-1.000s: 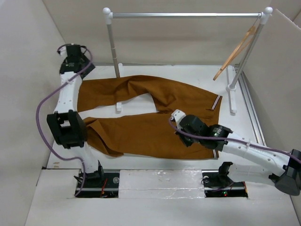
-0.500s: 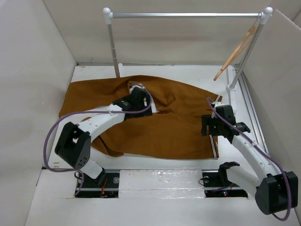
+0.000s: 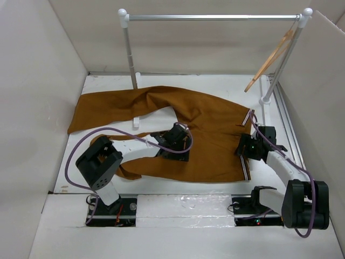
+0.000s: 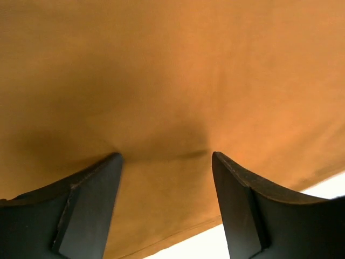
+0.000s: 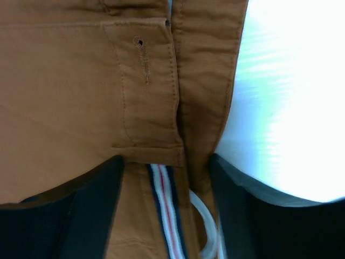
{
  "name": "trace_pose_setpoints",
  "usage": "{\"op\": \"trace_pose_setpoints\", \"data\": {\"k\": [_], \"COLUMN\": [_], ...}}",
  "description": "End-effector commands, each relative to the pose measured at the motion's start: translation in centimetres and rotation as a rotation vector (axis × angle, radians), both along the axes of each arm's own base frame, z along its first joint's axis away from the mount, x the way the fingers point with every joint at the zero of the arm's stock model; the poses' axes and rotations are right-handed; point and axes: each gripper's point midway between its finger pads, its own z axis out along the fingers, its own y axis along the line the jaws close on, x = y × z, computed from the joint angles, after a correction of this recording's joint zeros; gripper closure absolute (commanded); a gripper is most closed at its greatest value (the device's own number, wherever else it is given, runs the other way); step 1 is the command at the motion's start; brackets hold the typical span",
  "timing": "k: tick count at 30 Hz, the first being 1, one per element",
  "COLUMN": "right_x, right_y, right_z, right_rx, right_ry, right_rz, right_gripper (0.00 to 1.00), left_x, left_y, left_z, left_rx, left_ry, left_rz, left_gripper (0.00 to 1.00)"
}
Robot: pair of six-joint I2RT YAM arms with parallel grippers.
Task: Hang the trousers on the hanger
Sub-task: Flatten out the trousers at the center of the board.
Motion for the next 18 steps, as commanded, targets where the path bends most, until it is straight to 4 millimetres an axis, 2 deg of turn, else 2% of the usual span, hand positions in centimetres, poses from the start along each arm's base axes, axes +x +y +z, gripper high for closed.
{"op": "trace_pose_setpoints", "data": {"k": [1, 3, 4, 6, 7, 8, 9, 10, 11, 13, 14, 16, 18], "right_x": [-0.2, -0.8, -1.1, -1.5, -1.4, -2.5, -2.7, -2.4, -3.3, -3.8, -3.9, -3.8, -4.0], "right_y": [1.6, 1.8, 1.8, 1.7, 1.6, 1.4, 0.8, 0.4, 0.1, -1.5, -2.1, -2.4, -3.0], "right_z": [0.3, 0.6, 1.3, 2.2, 3.3, 3.9, 4.6, 6.3, 7.0, 8.0, 8.9, 9.2, 9.5], "right_rx": [0.113, 0.130, 0.132, 0.122, 0.112, 0.099, 0.067, 0.051, 0.033, -0.061, -0.095, -0.098, -0.118], "right_ry": [-0.029, -0.035, -0.049, -0.062, -0.077, -0.060, -0.066, -0.097, -0.086, -0.088, -0.090, -0.090, -0.060], "right_rz": [-0.018, -0.038, -0.044, -0.045, -0.042, -0.040, -0.046, -0.054, -0.066, -0.091, -0.097, -0.094, -0.106], "right_gripper": [0.33, 0.69, 0.86, 0.97, 1.00, 1.00, 1.00, 1.00, 1.00, 1.00, 0.99, 0.99, 0.93], "left_x": [-2.3, -3.8, -5.1, -5.9, -6.8, -8.0, -8.6, -9.2, -10.2, -11.1, -11.9, -12.5, -12.4], "left_y": [-0.5, -0.6, -0.8, -0.6, -0.5, -0.8, -0.8, -0.7, -0.5, -0.1, 0.0, -0.1, -0.6], "left_z": [-1.1, -1.7, -1.9, -2.1, -2.1, -1.8, -1.6, -1.4, -0.7, 0.0, 1.1, 2.6, 4.6], "left_rx": [-0.064, -0.132, -0.191, -0.212, -0.210, -0.223, -0.222, -0.223, -0.241, -0.258, -0.284, -0.314, -0.347], "left_ry": [0.098, 0.177, 0.233, 0.271, 0.290, 0.312, 0.322, 0.331, 0.356, 0.385, 0.403, 0.426, 0.410], "left_rz": [-0.050, -0.085, -0.114, -0.125, -0.149, -0.191, -0.211, -0.228, -0.257, -0.274, -0.299, -0.325, -0.348], "left_gripper": [0.37, 0.50, 0.69, 0.84, 0.90, 0.99, 1.00, 1.00, 1.00, 1.00, 0.96, 0.86, 0.71]}}
